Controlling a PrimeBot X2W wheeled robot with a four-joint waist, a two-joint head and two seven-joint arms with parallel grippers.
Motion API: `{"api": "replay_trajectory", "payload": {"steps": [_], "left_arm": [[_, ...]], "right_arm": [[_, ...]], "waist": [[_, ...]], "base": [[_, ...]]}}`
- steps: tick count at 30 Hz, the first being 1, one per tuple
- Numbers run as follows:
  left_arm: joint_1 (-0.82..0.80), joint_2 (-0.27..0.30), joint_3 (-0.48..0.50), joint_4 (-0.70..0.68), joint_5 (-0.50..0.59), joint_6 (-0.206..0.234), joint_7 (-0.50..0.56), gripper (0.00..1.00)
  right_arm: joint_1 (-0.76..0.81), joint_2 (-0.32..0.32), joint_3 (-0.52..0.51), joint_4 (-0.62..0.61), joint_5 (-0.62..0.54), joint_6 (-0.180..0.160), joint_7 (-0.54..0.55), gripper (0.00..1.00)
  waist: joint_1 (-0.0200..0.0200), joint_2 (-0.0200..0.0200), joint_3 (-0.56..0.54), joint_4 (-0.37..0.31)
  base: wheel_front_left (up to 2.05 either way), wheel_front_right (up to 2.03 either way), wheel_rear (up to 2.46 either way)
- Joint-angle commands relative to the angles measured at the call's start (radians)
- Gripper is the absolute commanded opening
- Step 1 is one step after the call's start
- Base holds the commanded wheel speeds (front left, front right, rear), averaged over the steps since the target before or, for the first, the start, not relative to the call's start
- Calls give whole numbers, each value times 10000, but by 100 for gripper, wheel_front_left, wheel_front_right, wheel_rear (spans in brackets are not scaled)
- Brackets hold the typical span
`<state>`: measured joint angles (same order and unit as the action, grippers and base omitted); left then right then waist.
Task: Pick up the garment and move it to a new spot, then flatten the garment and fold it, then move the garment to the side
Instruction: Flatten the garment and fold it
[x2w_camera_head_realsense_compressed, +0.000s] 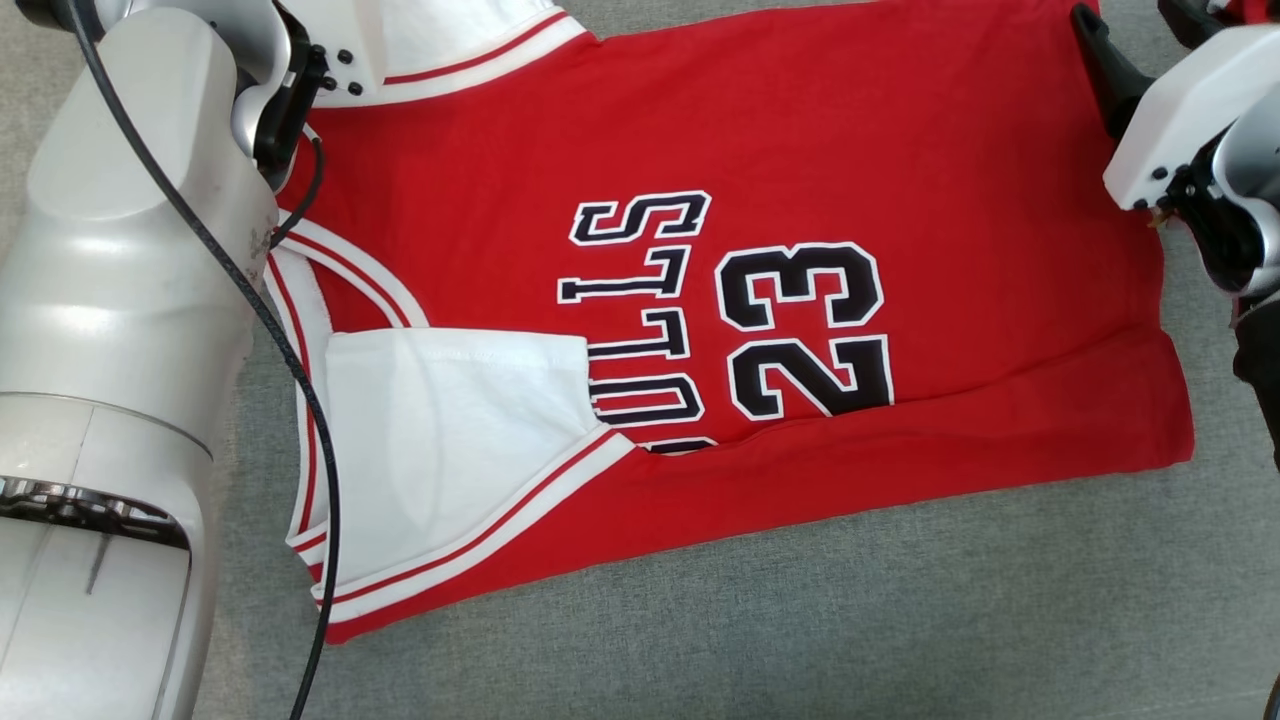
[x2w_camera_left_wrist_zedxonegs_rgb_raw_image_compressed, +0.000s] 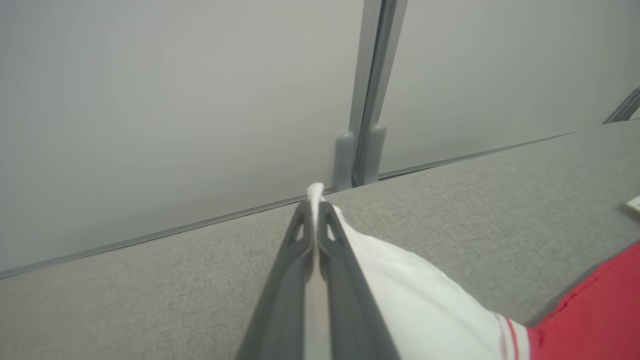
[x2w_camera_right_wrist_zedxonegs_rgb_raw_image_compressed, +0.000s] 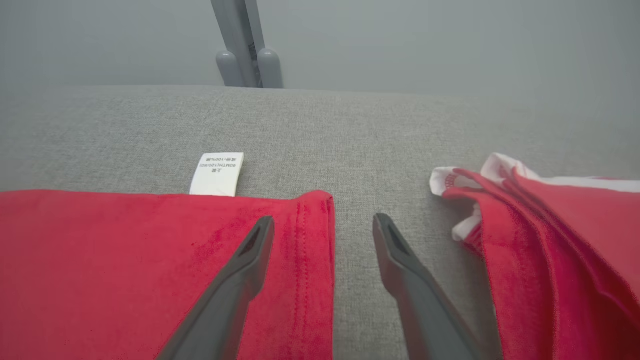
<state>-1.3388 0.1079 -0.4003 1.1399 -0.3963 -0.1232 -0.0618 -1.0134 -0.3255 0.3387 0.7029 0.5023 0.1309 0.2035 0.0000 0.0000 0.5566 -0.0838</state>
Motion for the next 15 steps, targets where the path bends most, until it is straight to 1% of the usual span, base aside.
{"api": "replay_trajectory", "payload": {"steps": [1,6,8,11,12,13,14,15], "left_arm": [[105,25,-120,-173,65,-54,41,0],[175,-12,-344,-485,58,-76,211,0],[238,2,-436,-600,70,-60,281,0],[249,9,-507,-731,68,-64,353,0],[252,9,-537,-799,57,-66,382,0],[274,10,-564,-873,45,-67,406,0],[319,9,-590,-933,29,-68,453,0],[362,19,-615,-985,18,-70,497,0]], "right_arm": [[-388,86,91,526,-27,-2,287,100],[-1140,205,271,1511,235,-2,728,100],[-1357,229,406,1869,316,-2,894,89],[-1598,202,511,2166,358,-2,985,88],[-1694,204,581,2328,346,-2,1047,85],[-1763,200,655,2449,363,-2,1071,84],[-1820,212,745,2573,395,-2,1158,76],[-1901,230,792,2675,459,-2,1152,74]], "waist": [[0,0,29,86],[0,0,87,267],[0,0,94,329],[0,0,93,383],[0,0,82,407],[0,0,71,430],[0,0,57,456],[0,0,45,479]], "base": [[0,0,0],[0,0,0],[0,0,0],[0,0,0],[0,0,0],[0,0,0],[0,0,0],[0,0,0]]}}
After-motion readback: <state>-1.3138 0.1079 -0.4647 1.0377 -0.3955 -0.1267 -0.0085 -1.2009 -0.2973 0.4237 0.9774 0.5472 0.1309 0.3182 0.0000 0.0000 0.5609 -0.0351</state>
